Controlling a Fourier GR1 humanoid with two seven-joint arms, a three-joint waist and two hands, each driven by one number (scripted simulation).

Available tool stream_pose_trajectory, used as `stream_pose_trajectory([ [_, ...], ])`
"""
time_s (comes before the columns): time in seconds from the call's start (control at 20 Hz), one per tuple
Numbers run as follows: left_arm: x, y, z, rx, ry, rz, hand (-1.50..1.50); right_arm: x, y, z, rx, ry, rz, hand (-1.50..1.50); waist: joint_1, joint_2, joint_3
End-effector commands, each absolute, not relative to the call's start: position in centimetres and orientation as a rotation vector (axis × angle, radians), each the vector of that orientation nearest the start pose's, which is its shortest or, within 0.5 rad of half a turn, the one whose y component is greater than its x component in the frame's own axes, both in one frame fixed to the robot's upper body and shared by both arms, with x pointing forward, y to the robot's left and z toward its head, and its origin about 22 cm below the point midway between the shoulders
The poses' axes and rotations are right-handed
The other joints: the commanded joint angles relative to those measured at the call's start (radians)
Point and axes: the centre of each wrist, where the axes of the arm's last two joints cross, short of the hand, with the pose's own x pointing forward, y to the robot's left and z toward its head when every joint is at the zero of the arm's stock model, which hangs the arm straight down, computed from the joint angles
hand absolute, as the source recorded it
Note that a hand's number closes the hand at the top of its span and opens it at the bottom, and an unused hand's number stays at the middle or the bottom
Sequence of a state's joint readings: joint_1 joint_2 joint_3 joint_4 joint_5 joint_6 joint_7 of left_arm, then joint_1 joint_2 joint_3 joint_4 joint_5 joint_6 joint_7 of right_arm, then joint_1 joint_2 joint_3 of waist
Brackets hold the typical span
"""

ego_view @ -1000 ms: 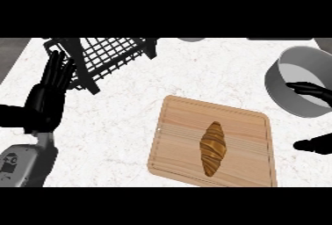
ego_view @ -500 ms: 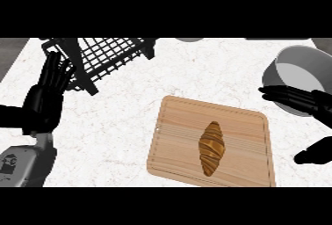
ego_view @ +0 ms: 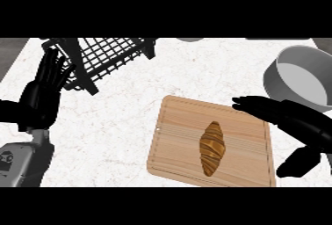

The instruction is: Pick the croissant from the cutting board and place it in the pot

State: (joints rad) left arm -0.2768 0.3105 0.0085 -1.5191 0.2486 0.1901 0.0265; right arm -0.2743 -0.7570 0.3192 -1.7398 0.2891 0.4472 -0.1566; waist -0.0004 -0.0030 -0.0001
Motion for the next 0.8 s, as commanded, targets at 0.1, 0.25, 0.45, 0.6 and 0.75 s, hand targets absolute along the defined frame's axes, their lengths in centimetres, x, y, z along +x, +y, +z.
stream_pose_trajectory([
  [0.1,30.6,27.0,8.6,0.118,-1.773,0.059,0.0,27.0,-24.0,9.9,-0.177,-1.465,1.563,-1.5,0.003,0.003,0.0],
  [0.25,29.0,28.0,7.1,0.106,-1.753,0.051,0.0,26.8,-22.2,9.5,-0.18,-1.472,1.567,-1.5,0.004,0.003,0.0],
  [0.45,29.2,28.7,8.8,0.102,-1.765,0.047,0.0,26.0,-22.6,7.6,-0.147,-1.519,1.574,-1.5,0.003,0.002,0.0],
  [0.6,32.2,26.7,8.9,0.114,-1.756,0.049,0.0,27.1,-24.3,9.2,-0.165,-1.585,1.541,-1.5,-0.004,0.004,0.0],
  [0.75,31.3,26.4,6.5,0.121,-1.749,0.043,0.0,25.7,-20.6,7.7,-0.184,-1.559,1.565,-1.5,-0.003,0.003,0.0],
])
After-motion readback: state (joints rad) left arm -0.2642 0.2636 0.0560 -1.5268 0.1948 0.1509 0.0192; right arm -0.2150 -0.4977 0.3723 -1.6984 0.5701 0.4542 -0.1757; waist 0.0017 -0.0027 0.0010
